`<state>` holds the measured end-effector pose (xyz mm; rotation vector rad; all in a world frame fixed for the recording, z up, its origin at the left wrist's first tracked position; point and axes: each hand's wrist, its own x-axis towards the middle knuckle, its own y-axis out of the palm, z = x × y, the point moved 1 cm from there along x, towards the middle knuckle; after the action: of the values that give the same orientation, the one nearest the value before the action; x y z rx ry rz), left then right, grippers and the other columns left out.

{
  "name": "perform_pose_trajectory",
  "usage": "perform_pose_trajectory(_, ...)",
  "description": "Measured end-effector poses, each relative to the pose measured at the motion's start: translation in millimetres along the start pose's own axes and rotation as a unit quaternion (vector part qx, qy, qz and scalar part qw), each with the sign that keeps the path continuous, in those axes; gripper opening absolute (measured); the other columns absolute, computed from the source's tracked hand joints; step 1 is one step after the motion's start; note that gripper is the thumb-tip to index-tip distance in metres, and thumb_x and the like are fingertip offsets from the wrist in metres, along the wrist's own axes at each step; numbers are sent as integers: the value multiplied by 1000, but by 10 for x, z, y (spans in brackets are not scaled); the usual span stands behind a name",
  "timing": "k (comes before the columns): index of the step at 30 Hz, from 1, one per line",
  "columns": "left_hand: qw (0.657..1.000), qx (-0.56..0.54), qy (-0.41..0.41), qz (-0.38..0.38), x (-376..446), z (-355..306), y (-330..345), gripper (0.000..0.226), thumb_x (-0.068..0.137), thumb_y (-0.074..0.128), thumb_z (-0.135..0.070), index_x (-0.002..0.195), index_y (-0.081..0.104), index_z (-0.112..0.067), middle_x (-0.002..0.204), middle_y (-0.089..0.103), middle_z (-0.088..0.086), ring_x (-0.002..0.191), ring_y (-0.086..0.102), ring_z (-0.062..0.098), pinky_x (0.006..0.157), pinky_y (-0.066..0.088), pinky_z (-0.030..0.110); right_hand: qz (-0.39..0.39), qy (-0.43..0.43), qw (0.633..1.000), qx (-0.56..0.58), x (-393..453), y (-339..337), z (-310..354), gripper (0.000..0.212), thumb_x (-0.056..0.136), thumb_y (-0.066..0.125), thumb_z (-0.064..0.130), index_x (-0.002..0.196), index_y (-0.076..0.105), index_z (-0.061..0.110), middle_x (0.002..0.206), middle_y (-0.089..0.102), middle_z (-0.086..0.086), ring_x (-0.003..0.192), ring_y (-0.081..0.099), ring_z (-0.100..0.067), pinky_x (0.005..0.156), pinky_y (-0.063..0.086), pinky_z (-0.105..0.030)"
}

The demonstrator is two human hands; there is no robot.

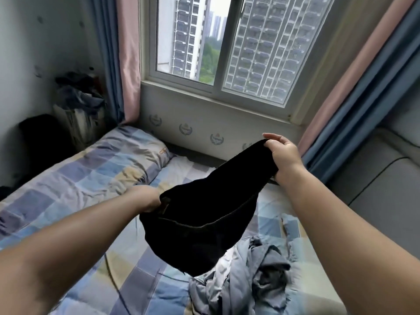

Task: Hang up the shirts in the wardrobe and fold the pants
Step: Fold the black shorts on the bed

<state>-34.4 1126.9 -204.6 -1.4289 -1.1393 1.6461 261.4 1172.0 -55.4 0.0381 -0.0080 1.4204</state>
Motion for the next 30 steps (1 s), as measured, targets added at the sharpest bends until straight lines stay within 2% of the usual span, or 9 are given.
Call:
perform_pose_trajectory(4,993,-47,-70,-83,84,218,-309,37,85,46,-31,113,62,-14,124,60,13,113,57,31,91,46,36,-16,-44,977,-206,104,-413,-55,29,84,50,-3,100,69,12,71,61,0,56,49,-14,47,40,-13)
perform_pose_trajectory(7,982,-149,-53,-104,126,401,-510,19,85,45,-16,83,62,-7,98,70,15,83,70,28,70,54,30,-4,-76,921,-382,162,-607,-155,32,81,49,-2,93,73,17,85,68,-2,77,57,-18,68,43,-23)
perform_pose_trajectory(10,942,-319,-46,-94,172,531,-624,20,87,39,-1,81,57,1,82,70,18,58,71,25,43,52,27,0,-83,830,-551,170,-696,-254,39,80,48,0,95,74,26,98,71,-1,92,61,-22,75,47,-28)
perform_pose_trajectory(13,892,-445,-42,-61,164,660,-639,19,90,39,5,83,54,-5,83,70,18,62,72,24,51,56,31,24,-91,728,-679,103,-649,-410,45,82,44,1,104,68,32,111,67,-3,102,60,-28,77,45,-30)
perform_pose_trajectory(16,833,-552,-29,-10,119,821,-636,29,91,36,8,90,59,-10,86,67,10,70,71,20,67,57,34,59,-19,690,-721,31,-535,-562,44,83,43,-1,106,65,29,110,66,-5,99,62,-28,74,47,-31)
perform_pose_trajectory(18,803,-596,-28,16,90,948,-593,37,91,32,12,93,62,-11,84,68,7,69,69,16,65,55,32,101,47,711,-694,-1,-458,-669,38,81,46,-7,98,68,19,97,71,-7,84,67,-23,69,53,-32)
perform_pose_trajectory(22,806,-589,-25,54,81,1364,-420,39,93,35,10,93,63,-17,73,70,3,60,67,9,50,47,19,136,209,863,-439,-195,-258,-881,40,89,32,-12,89,67,9,80,64,-11,62,65,-17,49,56,-22)
perform_pose_trajectory(27,918,-388,4,81,346,2056,-224,47,83,33,11,89,72,-15,66,69,3,47,49,11,45,24,18,174,342,869,-314,-474,232,-1124,37,91,31,-11,93,64,5,86,62,-12,66,67,-13,50,55,-18)
perform_pose_trajectory(30,935,-340,9,100,574,2303,-195,45,80,32,9,84,72,-11,62,67,7,40,45,10,39,24,14,166,403,862,-257,-570,530,-1286,34,93,33,-11,102,63,3,86,64,-11,72,67,-14,52,56,-20)
